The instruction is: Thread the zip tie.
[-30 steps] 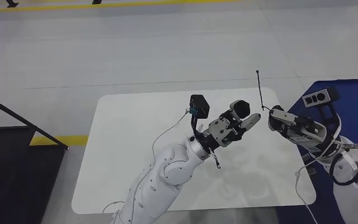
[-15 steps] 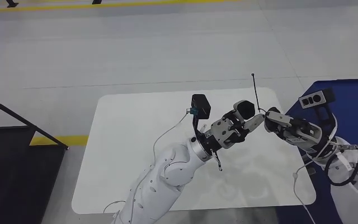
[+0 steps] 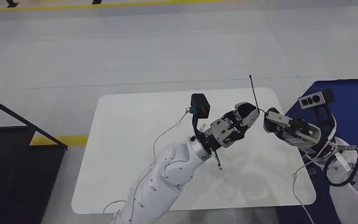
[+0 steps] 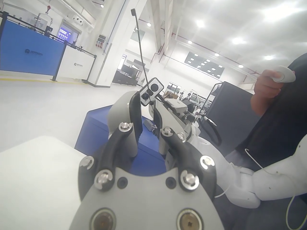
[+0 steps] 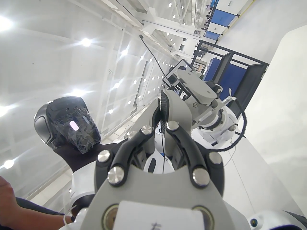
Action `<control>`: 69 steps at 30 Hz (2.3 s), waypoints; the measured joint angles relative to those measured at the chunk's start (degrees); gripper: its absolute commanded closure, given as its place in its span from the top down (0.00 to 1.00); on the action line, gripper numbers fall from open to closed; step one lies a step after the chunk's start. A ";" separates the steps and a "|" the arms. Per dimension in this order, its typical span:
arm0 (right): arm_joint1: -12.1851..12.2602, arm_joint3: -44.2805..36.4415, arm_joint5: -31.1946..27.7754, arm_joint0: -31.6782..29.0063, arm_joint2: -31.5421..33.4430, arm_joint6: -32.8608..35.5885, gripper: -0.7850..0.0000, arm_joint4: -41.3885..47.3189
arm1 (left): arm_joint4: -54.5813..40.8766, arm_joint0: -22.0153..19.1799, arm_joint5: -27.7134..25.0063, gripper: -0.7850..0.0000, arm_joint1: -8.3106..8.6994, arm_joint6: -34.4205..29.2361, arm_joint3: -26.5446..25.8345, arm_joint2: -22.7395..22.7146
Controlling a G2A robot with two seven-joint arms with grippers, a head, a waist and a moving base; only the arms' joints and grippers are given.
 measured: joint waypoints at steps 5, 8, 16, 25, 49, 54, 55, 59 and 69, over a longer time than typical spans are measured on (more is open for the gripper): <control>-0.18 -0.05 0.19 0.10 0.06 -0.02 0.00 -0.28 | -0.17 0.12 -0.35 0.13 0.00 -0.42 0.05 0.02; -0.29 -0.06 0.33 0.24 0.04 -0.03 0.00 -0.36 | -0.13 0.17 -0.58 0.13 0.00 -0.63 -0.04 0.05; -0.54 -0.10 0.84 0.86 -0.48 -0.02 0.00 -0.84 | -0.45 -0.33 -0.70 0.06 -0.14 -0.66 0.37 0.13; -0.81 0.35 1.30 1.93 -0.71 -0.13 0.00 -0.83 | -0.95 -1.11 -0.84 0.00 -0.32 -0.76 1.19 -0.02; -1.51 1.47 3.83 4.71 -0.27 -2.15 0.00 1.78 | 7.35 -3.00 0.79 0.00 -0.40 -0.66 4.81 0.02; -1.73 1.52 3.84 5.14 0.47 -2.93 0.00 3.77 | 8.53 -3.49 1.19 0.00 -0.48 -0.31 6.68 0.07; -1.78 1.48 3.80 5.18 0.62 -3.04 0.00 4.20 | 8.59 -3.55 1.26 0.00 -0.51 -0.25 7.00 0.08; -1.93 1.33 3.89 5.26 1.25 -3.29 0.00 5.33 | 8.53 -3.91 1.42 0.00 -0.62 -0.13 8.32 0.12; -2.18 1.07 4.58 4.89 1.18 -2.90 0.00 4.25 | 8.72 -3.80 1.90 1.00 -0.80 -0.17 8.20 0.42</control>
